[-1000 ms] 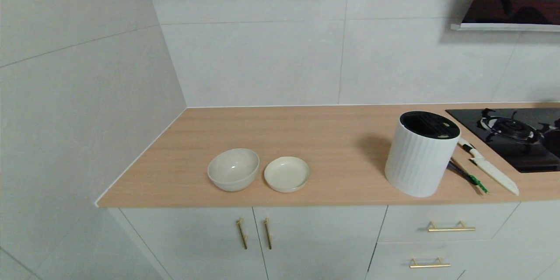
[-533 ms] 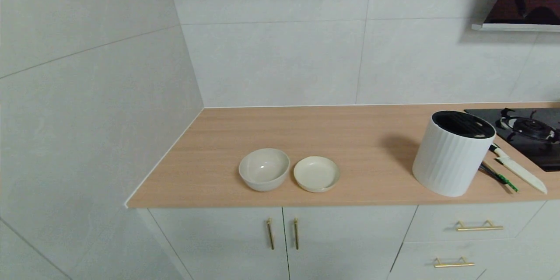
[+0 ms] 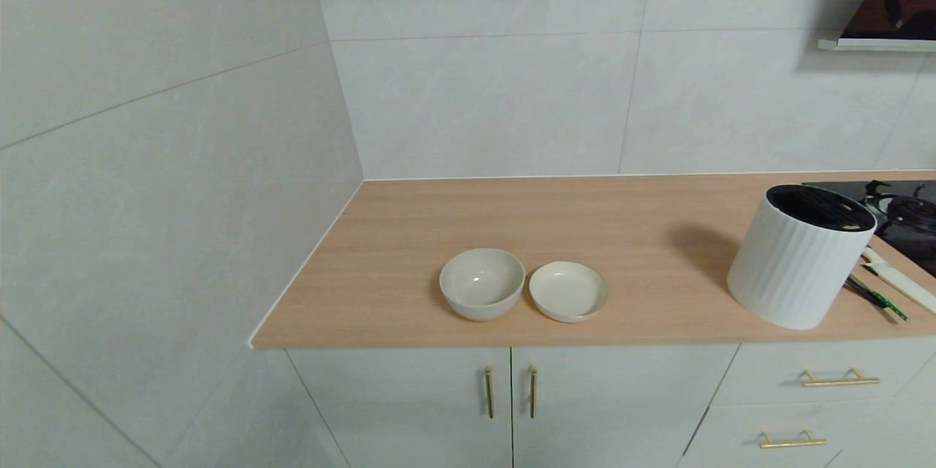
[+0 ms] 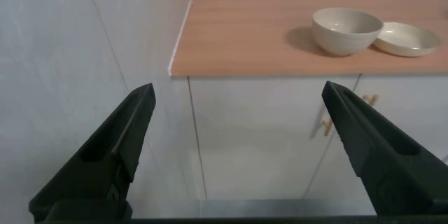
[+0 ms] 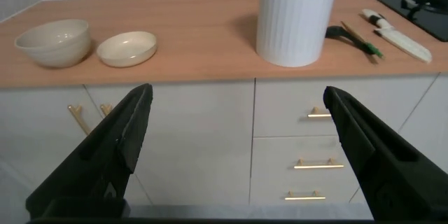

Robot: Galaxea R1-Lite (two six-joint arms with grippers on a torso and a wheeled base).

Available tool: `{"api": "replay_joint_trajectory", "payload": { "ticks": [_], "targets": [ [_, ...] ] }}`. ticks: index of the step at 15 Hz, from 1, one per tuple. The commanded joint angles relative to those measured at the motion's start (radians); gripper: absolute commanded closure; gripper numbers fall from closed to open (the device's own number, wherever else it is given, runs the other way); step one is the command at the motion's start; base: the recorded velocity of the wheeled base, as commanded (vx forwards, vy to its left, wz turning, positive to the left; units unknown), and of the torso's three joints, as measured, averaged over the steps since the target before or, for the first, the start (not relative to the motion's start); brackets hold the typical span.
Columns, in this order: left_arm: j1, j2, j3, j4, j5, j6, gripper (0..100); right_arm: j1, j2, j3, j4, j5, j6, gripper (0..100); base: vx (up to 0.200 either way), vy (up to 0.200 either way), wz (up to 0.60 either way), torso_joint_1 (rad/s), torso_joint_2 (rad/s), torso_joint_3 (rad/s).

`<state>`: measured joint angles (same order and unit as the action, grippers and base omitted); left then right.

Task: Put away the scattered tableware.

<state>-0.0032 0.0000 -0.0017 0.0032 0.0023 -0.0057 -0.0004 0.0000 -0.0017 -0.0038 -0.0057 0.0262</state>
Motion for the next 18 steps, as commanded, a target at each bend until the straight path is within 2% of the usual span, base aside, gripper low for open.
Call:
{"api": "replay_joint_trajectory", "payload": {
  "ticks": [1,9,18],
  "targets": [
    [-0.001,0.000,0.000,0.000,0.001,0.000,0,-0.001,0.000,0.000,-0.001,0.000,0.000,0,0.000,0.000,0.00,0.000,0.00,0.000],
    [-0.001,0.000,0.000,0.000,0.001,0.000,0,-0.001,0.000,0.000,-0.001,0.000,0.001,0,0.000,0.000,0.00,-0.013,0.03,0.015],
    [-0.001,0.000,0.000,0.000,0.001,0.000,0,-0.001,0.000,0.000,-0.001,0.000,0.001,0,0.000,0.000,0.00,-0.215,0.48,0.253]
  ]
}}
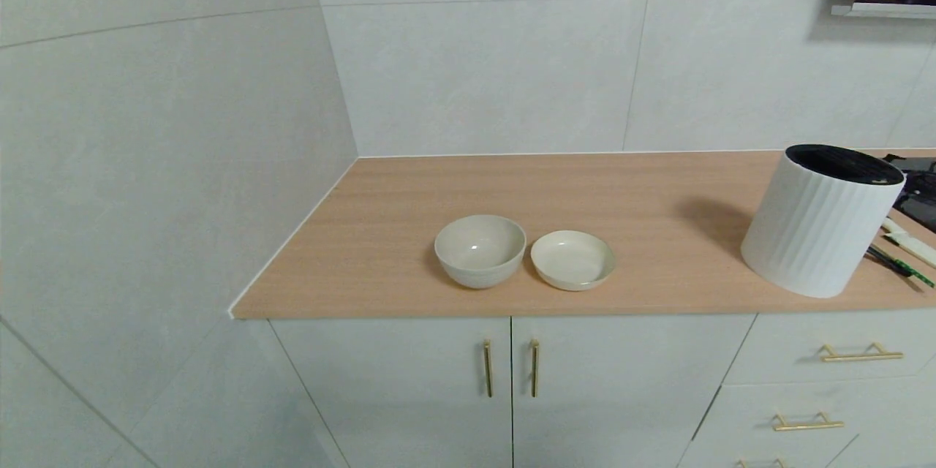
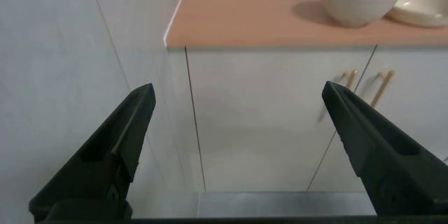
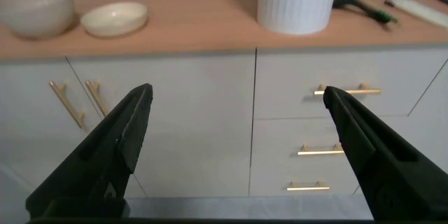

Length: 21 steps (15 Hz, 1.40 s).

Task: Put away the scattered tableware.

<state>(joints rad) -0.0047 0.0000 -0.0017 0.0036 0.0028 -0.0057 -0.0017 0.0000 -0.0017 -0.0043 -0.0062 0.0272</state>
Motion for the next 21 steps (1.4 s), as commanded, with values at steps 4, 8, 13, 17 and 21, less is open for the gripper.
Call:
{"api": "replay_joint_trajectory", "payload": {
  "ticks": [4,8,13,17,21],
  "targets": [
    [0.000,0.000,0.000,-0.001,0.000,0.000,0,0.000,0.000,0.000,0.000,0.000,0.000,0,0.000,0.000,0.00,-0.238,0.54,0.297],
    [0.000,0.000,0.000,-0.001,0.000,0.000,0,0.000,0.000,0.000,0.000,0.000,0.000,0,0.000,0.000,0.00,-0.218,0.51,0.293],
    [0.000,0.000,0.000,-0.001,0.000,0.000,0,0.000,0.000,0.000,0.000,0.000,0.000,0,0.000,0.000,0.00,-0.203,0.49,0.286],
    [0.000,0.000,0.000,-0.001,0.000,0.000,0,0.000,0.000,0.000,0.000,0.000,0.000,0,0.000,0.000,0.00,-0.176,0.47,0.292],
    [0.000,0.000,0.000,-0.001,0.000,0.000,0,0.000,0.000,0.000,0.000,0.000,0.000,0,0.000,0.000,0.00,-0.151,0.45,0.304]
  ]
}}
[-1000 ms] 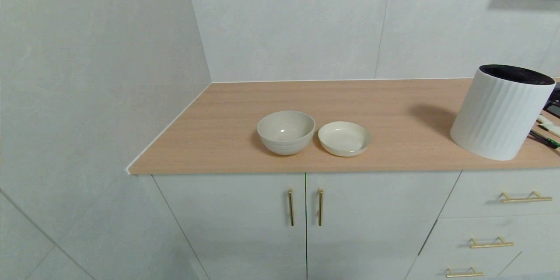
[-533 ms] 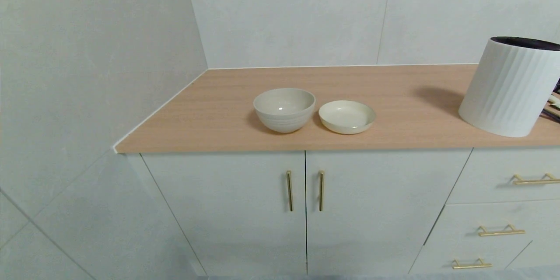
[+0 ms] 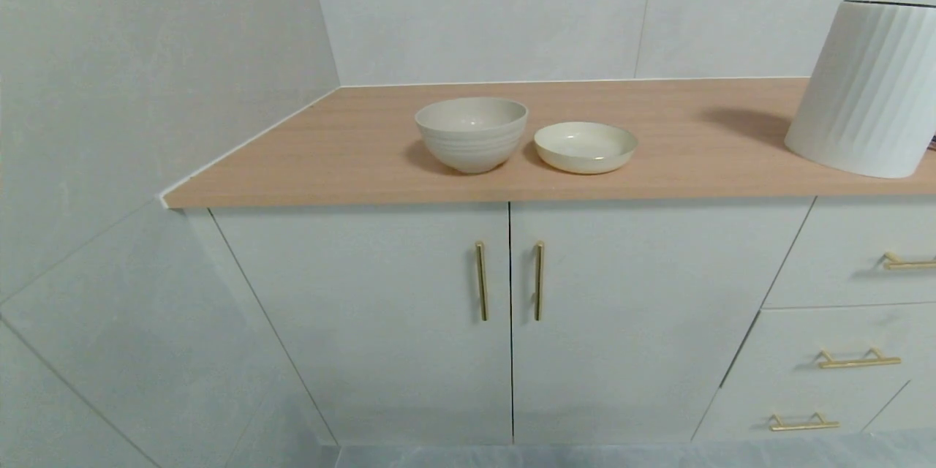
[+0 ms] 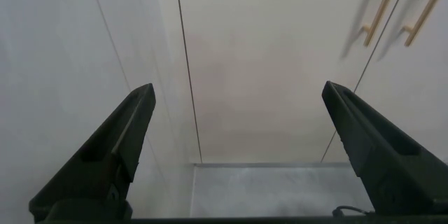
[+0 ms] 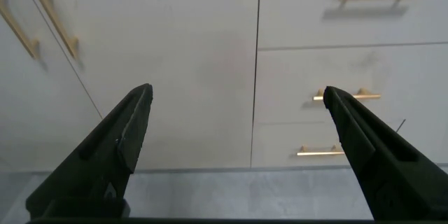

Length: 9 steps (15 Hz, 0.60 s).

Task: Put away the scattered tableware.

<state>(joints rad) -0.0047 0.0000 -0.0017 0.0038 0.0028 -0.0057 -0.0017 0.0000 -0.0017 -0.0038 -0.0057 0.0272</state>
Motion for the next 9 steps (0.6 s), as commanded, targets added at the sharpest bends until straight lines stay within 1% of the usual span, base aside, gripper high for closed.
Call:
{"api": "replay_joint_trajectory", "payload": {
  "ticks": [1,4,6,9],
  "targets": [
    [0.000,0.000,0.000,-0.001,0.000,0.000,0,0.000,0.002,0.000,-0.001,0.000,0.000,0,0.000,0.000,0.00,-0.134,0.45,0.315],
    [0.000,0.000,0.000,-0.001,0.000,0.000,0,0.000,0.000,0.000,-0.001,0.000,0.000,0,0.000,0.000,0.00,-0.089,0.40,0.299],
    [0.000,0.000,0.000,-0.001,0.000,0.000,0,0.000,0.000,0.000,-0.001,0.000,0.000,0,0.000,0.000,0.00,-0.044,0.14,0.080],
    [0.000,0.000,0.000,-0.001,0.000,0.000,0,0.000,0.000,0.000,-0.001,0.000,0.000,0,0.000,0.000,0.00,-0.007,0.02,0.015]
  ]
}}
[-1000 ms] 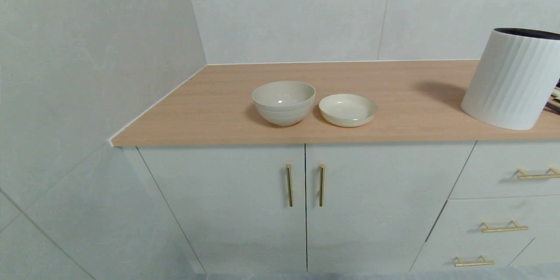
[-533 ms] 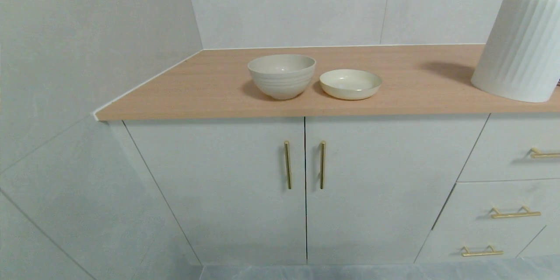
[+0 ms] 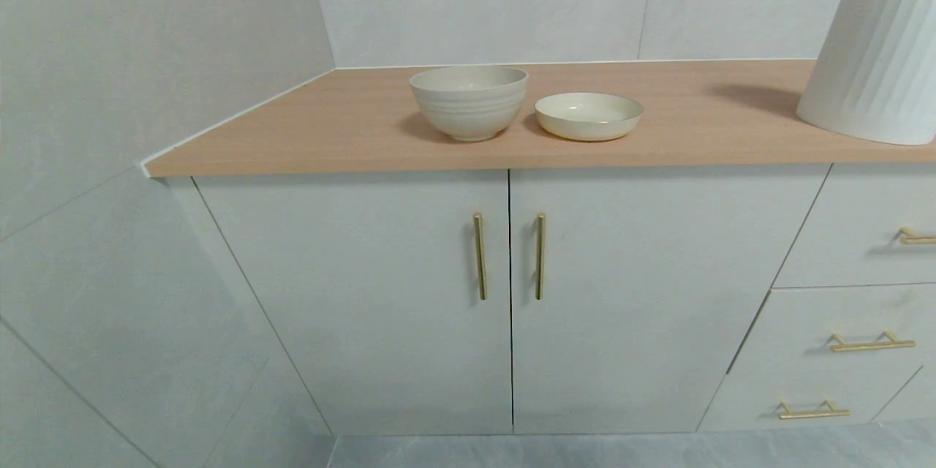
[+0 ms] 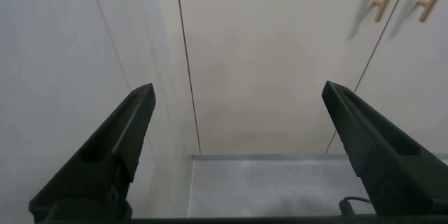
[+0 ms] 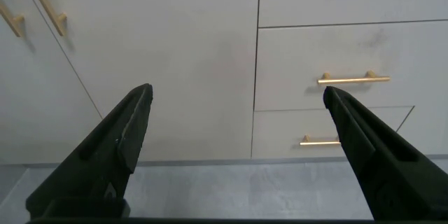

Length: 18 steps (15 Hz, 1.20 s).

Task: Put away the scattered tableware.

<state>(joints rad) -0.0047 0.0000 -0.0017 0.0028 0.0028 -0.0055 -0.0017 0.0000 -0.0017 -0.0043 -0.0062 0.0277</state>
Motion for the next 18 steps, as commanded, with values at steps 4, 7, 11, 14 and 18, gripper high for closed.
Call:
{"api": "replay_joint_trajectory", "payload": {
  "ticks": [4,7,11,14,18],
  "targets": [
    [0.000,0.000,0.000,0.000,0.000,-0.001,0,0.000,0.000,0.000,0.000,0.000,-0.002,0,0.000,0.000,0.00,0.000,0.00,0.000],
    [0.000,0.000,0.000,0.000,0.000,-0.001,0,0.000,0.000,0.000,0.000,0.000,-0.005,0,0.000,0.000,0.00,0.000,0.00,0.000],
    [0.000,0.000,0.000,0.000,0.000,-0.001,0,0.000,0.000,-0.003,-0.010,-0.005,-0.025,0,0.000,0.000,0.00,0.000,0.00,0.000],
    [0.000,0.000,0.000,0.000,0.000,-0.001,0,0.005,0.015,-0.124,-0.029,0.046,-0.002,0,0.000,0.000,0.00,0.000,0.00,0.000],
    [0.000,0.000,0.000,0.000,0.000,-0.001,0,0.005,0.130,-0.155,0.036,0.207,0.000,0,0.000,0.000,0.00,0.000,0.00,0.000]
  ]
}}
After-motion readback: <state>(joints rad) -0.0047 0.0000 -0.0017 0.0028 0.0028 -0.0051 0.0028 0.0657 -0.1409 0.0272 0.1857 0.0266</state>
